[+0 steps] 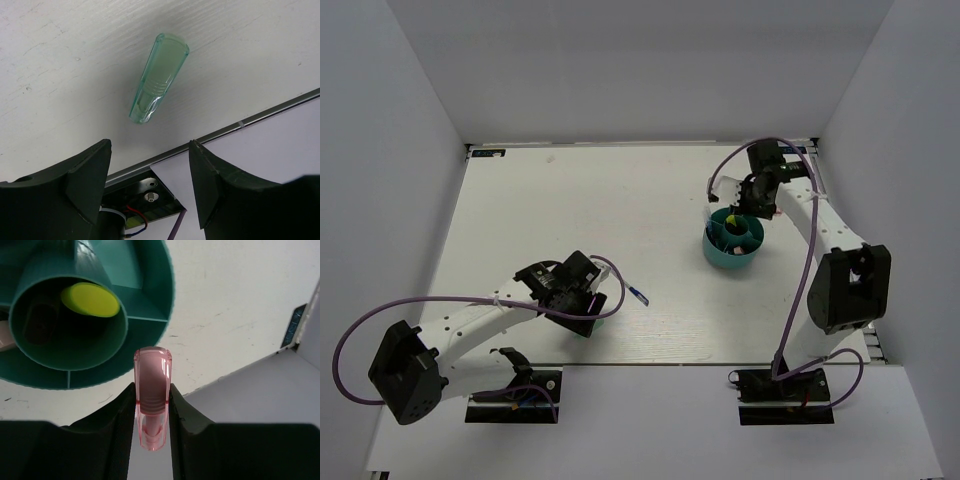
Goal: Sort the stationery into containers
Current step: Place the stationery in the storage box, then pick up the stationery from the center of the board, then place the stationery in the storage box, then pick up the pen from the center of the board.
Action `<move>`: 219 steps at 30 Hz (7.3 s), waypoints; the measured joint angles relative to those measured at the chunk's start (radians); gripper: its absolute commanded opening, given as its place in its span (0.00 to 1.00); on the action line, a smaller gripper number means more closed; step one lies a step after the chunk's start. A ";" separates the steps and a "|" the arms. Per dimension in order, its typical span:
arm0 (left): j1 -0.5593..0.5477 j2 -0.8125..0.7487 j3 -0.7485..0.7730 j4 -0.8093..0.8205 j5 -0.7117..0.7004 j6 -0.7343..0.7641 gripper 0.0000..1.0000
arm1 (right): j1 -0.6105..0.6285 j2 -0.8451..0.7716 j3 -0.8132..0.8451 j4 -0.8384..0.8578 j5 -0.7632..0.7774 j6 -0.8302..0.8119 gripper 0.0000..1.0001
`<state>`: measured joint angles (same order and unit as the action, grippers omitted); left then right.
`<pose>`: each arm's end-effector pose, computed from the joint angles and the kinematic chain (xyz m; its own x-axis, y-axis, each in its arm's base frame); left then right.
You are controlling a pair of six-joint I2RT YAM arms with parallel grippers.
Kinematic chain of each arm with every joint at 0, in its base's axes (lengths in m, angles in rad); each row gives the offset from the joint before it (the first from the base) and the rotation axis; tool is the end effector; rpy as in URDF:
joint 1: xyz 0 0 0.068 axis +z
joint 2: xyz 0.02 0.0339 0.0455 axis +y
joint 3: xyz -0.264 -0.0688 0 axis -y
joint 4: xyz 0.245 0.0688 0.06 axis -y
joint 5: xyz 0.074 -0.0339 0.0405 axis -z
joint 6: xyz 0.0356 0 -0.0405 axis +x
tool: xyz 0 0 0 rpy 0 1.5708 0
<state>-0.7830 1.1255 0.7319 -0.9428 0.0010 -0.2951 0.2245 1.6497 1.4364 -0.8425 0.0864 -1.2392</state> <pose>0.1283 -0.1277 0.2066 -0.8648 0.4504 -0.2219 0.4746 0.8776 -0.0685 0.3389 0.0742 0.2882 -0.1057 -0.9904 -0.0893 -0.8609 0.1361 -0.4901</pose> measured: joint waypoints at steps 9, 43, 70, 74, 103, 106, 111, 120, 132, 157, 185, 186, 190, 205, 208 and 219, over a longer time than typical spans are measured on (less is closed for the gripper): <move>0.000 0.000 0.000 0.000 0.000 0.000 0.75 | -0.001 0.068 0.023 -0.080 -0.035 -0.008 0.02; -0.001 0.050 -0.003 0.001 0.008 0.006 0.72 | -0.032 0.123 0.080 -0.154 -0.076 0.030 0.58; -0.005 0.496 0.181 0.092 -0.006 0.061 0.59 | -0.131 -0.515 -0.383 -0.082 -0.416 0.216 0.62; -0.005 0.533 0.214 0.087 -0.021 0.066 0.44 | -0.138 -0.552 -0.415 -0.074 -0.446 0.220 0.62; -0.254 0.617 0.891 0.538 0.043 0.124 0.00 | -0.203 -0.794 -0.649 0.365 0.161 1.278 0.00; -0.253 0.690 0.886 0.738 0.059 0.126 0.00 | -0.208 -0.808 -0.663 0.380 0.221 1.320 0.00; -0.243 0.877 0.976 0.943 0.077 0.095 0.00 | -0.215 -0.829 -0.678 0.401 0.270 1.349 0.00; -0.212 1.124 1.179 1.105 0.095 -0.017 0.01 | -0.238 -0.837 -0.695 0.419 0.304 1.353 0.00; -0.167 1.244 1.308 1.104 0.087 -0.061 0.06 | -0.237 -0.837 -0.699 0.427 0.312 1.353 0.00; -0.143 1.244 1.278 1.046 0.085 -0.069 0.68 | -0.238 -0.836 -0.700 0.433 0.315 1.352 0.00; 0.062 0.207 0.513 0.235 -0.257 -0.243 0.99 | -0.093 -0.545 -0.478 0.156 -0.515 0.909 0.48; 0.108 0.160 0.444 0.179 -0.259 -0.256 1.00 | -0.048 -0.498 -0.420 0.135 -0.527 0.898 0.48; 0.320 -0.063 0.173 0.073 -0.215 -0.263 1.00 | 0.169 -0.340 -0.260 0.103 -0.531 0.890 0.48; 0.653 -0.411 -0.090 0.103 -0.034 -0.195 1.00 | 0.710 0.399 0.299 -0.014 -0.248 1.070 0.43; 0.687 -0.433 -0.096 0.116 -0.024 -0.193 1.00 | 0.740 0.473 0.394 -0.029 -0.175 1.105 0.43; 0.702 -0.477 -0.100 0.117 -0.019 -0.184 1.00 | 0.750 0.652 0.514 -0.041 -0.062 1.157 0.43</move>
<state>-0.0814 0.6487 0.6323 -0.8261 -0.0177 -0.4793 0.9749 2.3020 1.9507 -0.8833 0.0242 -0.0818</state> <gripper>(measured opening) 0.998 0.431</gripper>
